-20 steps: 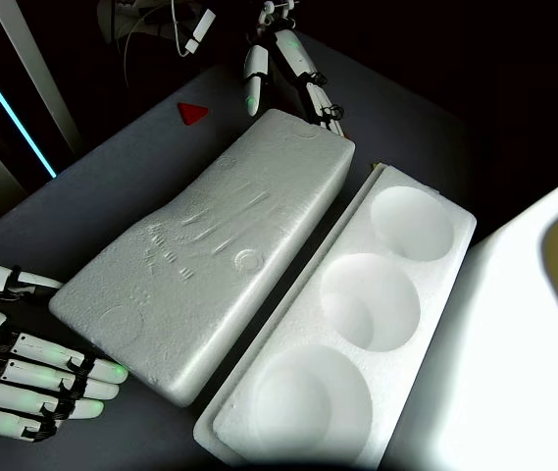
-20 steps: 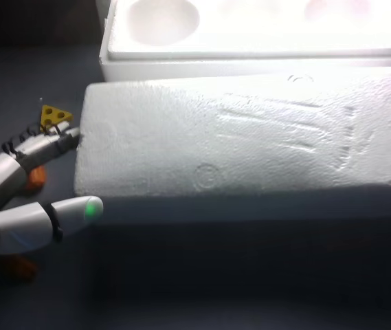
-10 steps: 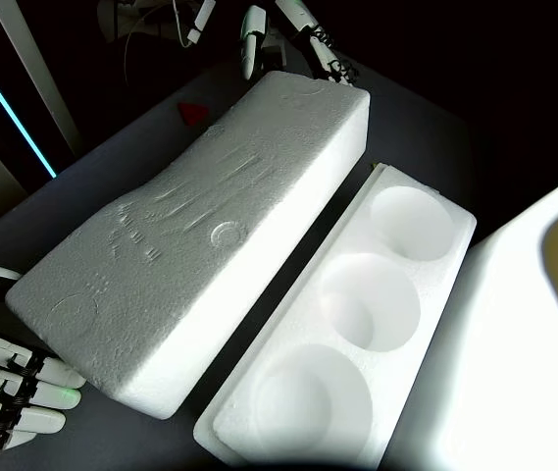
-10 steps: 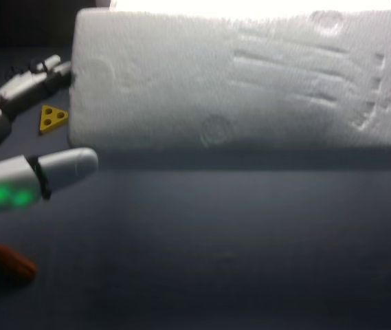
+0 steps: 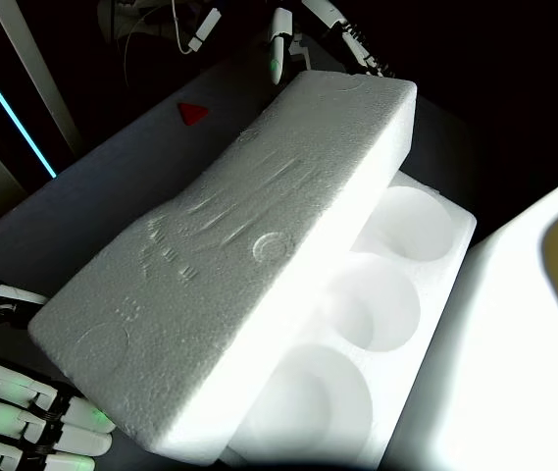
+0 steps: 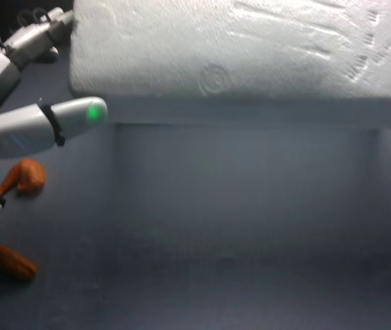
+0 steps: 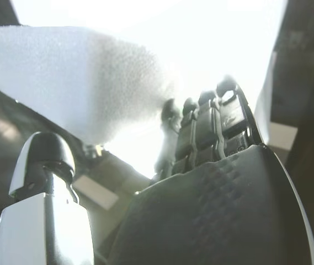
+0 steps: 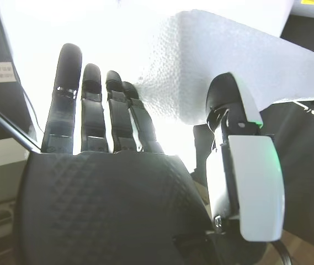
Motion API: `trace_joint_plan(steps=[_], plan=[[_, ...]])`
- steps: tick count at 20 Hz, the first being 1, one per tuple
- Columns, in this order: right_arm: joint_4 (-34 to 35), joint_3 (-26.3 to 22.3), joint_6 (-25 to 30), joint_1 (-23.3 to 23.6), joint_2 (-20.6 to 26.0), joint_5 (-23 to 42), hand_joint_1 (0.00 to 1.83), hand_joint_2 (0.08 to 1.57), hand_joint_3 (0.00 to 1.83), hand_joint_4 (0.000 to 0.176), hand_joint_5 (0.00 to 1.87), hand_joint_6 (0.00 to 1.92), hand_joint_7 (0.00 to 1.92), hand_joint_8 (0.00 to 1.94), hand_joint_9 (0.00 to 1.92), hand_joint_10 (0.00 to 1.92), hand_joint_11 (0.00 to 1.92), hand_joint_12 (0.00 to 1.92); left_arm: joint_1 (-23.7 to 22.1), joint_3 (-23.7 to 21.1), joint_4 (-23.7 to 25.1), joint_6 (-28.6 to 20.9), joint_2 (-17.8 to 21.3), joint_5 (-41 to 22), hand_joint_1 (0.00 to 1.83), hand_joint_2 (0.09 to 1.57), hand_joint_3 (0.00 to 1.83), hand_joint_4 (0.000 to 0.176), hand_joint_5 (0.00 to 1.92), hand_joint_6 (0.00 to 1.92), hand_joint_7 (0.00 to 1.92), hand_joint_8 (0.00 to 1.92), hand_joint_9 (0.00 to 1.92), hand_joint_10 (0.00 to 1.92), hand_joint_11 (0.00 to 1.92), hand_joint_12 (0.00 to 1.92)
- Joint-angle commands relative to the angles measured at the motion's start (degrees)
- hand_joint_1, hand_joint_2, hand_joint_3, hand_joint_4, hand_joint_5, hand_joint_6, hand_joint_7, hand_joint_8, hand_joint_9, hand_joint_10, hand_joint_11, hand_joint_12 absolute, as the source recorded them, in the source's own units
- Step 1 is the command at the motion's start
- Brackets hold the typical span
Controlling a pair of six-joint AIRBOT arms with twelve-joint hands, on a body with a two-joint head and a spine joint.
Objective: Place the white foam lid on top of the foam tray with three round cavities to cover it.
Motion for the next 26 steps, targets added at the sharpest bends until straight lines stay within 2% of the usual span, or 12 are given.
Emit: trace_joint_plan(steps=[1,4,8,11,13,16,18,19,20,21,23,26], plan=[[-6.07,0.20,0.26,1.34,-0.32,5.14,0.50,1.21,0.00,0.000,0.02,0.03,0.08,0.01,0.00,0.43,0.00,1.66,-1.16,-0.08,5.28,-0.52,-0.71,-5.75,0.56,1.06,0.00,0.000,0.30,0.00,0.04,0.00,0.00,0.00,0.00,0.76],[-6.24,2.04,-0.62,4.30,-1.66,2.36,0.50,1.23,0.00,0.000,0.02,0.03,0.08,0.01,0.00,0.43,0.00,1.58,-3.42,1.54,5.62,-0.52,-1.36,-4.13,0.60,1.06,0.00,0.000,0.31,0.00,0.07,0.00,0.01,0.00,0.00,0.92],[-5.85,4.26,-1.50,7.55,-2.44,-0.26,0.48,1.23,0.00,0.000,0.02,0.03,0.03,0.00,0.00,0.20,0.00,1.33,-7.49,5.42,5.92,-0.54,-3.41,-0.05,0.60,1.07,0.00,0.000,0.30,0.00,0.06,0.00,0.00,0.00,0.00,1.06],[-5.77,5.87,-3.26,10.73,-3.48,-2.63,0.55,1.23,0.00,0.000,0.00,0.01,0.03,0.00,0.00,0.25,0.00,1.43,-9.33,7.83,5.77,-0.50,-4.66,2.71,0.60,1.07,0.00,0.000,0.27,0.00,0.06,0.00,0.01,0.00,0.00,1.00],[-5.79,6.94,-3.81,12.31,-4.02,-4.46,0.32,1.25,0.00,0.000,0.00,0.00,0.07,0.01,0.00,0.33,0.00,1.55,-10.02,8.90,5.71,-0.63,-5.31,4.05,0.62,1.07,0.00,0.000,0.17,0.00,0.05,0.00,0.02,0.00,0.00,0.88],[-5.94,8.91,-5.57,15.77,-5.08,-7.93,0.32,1.26,0.00,0.000,0.00,0.00,0.00,0.00,0.00,0.03,0.00,1.53,-11.42,11.29,5.77,-0.84,-6.89,7.15,0.63,1.09,0.01,0.000,0.27,0.03,0.06,0.00,0.02,0.00,0.00,0.94],[-5.94,9.85,-6.19,17.46,-5.59,-9.80,0.30,1.27,0.00,0.000,0.00,0.00,0.03,0.00,0.00,0.03,0.00,1.48,-12.08,12.40,5.82,-1.09,-7.71,8.72,0.62,1.08,0.00,0.000,0.26,0.01,0.02,0.01,0.00,0.00,0.00,0.80],[-5.93,10.29,-6.80,18.27,-5.83,-10.78,0.30,1.28,0.00,0.000,0.00,0.00,0.03,0.00,0.00,0.03,0.00,1.35,-12.57,13.30,5.88,-1.18,-8.28,9.95,0.62,1.08,0.00,0.000,0.26,0.01,0.04,0.01,0.00,0.00,0.00,0.79],[-5.93,10.72,-7.15,18.95,-6.09,-11.68,0.29,1.29,0.00,0.000,0.00,0.00,0.00,0.00,0.00,0.00,0.00,0.93,-12.98,14.10,5.92,-1.48,-8.79,10.76,0.62,1.06,0.00,0.000,0.27,0.01,0.05,0.00,0.00,0.00,0.00,0.65],[-5.93,11.05,-7.44,19.31,-6.30,-12.20,0.28,1.29,0.00,0.000,0.00,0.00,0.01,0.00,0.01,0.01,0.00,0.76,-13.28,14.61,5.97,-1.55,-9.12,11.33,0.58,1.06,0.00,0.000,0.26,0.00,0.05,0.00,0.00,0.00,0.00,0.45],[-5.86,11.30,-7.65,19.59,-6.50,-12.59,0.28,1.30,0.00,0.000,0.00,0.00,0.00,0.00,0.00,0.00,0.00,0.06,-13.59,15.03,6.04,-1.55,-9.40,11.89,0.58,1.06,0.00,0.000,0.28,0.01,0.07,0.01,0.00,0.00,0.00,0.40],[-5.14,12.75,-8.99,20.98,-7.35,-15.13,0.34,1.30,0.00,0.000,0.00,0.00,0.00,0.00,0.00,0.00,0.01,0.01,-14.69,16.48,6.55,-1.59,-10.38,14.11,0.55,1.05,0.00,0.000,0.26,0.00,0.07,0.00,0.00,0.00,0.00,0.25]])
